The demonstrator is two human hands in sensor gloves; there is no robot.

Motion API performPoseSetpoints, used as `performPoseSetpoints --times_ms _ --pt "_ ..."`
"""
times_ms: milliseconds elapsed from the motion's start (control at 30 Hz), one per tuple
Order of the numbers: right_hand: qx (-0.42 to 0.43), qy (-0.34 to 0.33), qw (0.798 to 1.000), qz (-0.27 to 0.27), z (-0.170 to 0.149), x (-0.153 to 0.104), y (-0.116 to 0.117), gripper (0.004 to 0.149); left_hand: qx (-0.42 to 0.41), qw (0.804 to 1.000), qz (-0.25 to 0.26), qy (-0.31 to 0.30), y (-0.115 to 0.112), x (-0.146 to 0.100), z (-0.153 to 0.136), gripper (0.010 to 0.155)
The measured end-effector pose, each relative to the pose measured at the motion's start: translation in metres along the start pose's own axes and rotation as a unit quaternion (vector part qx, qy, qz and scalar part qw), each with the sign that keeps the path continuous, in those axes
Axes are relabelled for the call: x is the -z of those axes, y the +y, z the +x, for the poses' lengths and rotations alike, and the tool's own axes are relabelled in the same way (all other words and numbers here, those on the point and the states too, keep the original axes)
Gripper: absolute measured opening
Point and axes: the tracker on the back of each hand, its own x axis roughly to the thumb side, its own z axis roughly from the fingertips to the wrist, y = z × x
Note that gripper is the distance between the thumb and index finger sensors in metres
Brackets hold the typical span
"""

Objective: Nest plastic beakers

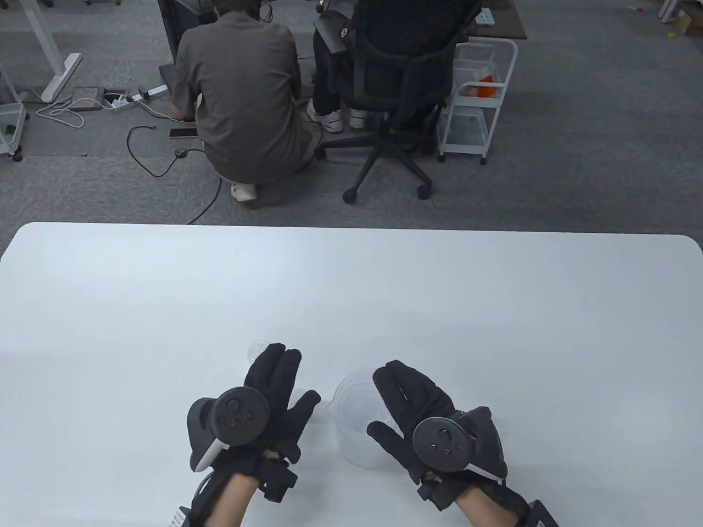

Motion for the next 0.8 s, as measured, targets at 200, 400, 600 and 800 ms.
performPoseSetpoints --times_ms 200,400,600,800 --pt "0.053 0.015 0.998 -0.022 -0.008 -0.008 -0.003 0.076 0.053 0.997 -0.027 0.053 0.01 0.025 -0.013 0.073" --pt "0.101 0.027 0.994 -0.038 -0.016 -0.014 -0.003 0.076 0.098 0.989 -0.053 0.097 0.009 0.048 -0.028 0.072" --pt "0.136 0.034 0.989 -0.047 -0.021 -0.019 0.001 0.076 0.126 0.979 -0.084 0.137 -0.006 0.067 -0.046 0.071" --pt "0.136 0.035 0.989 -0.042 -0.022 -0.02 0.005 0.076 0.15 0.967 -0.12 0.167 -0.023 0.082 -0.063 0.071"
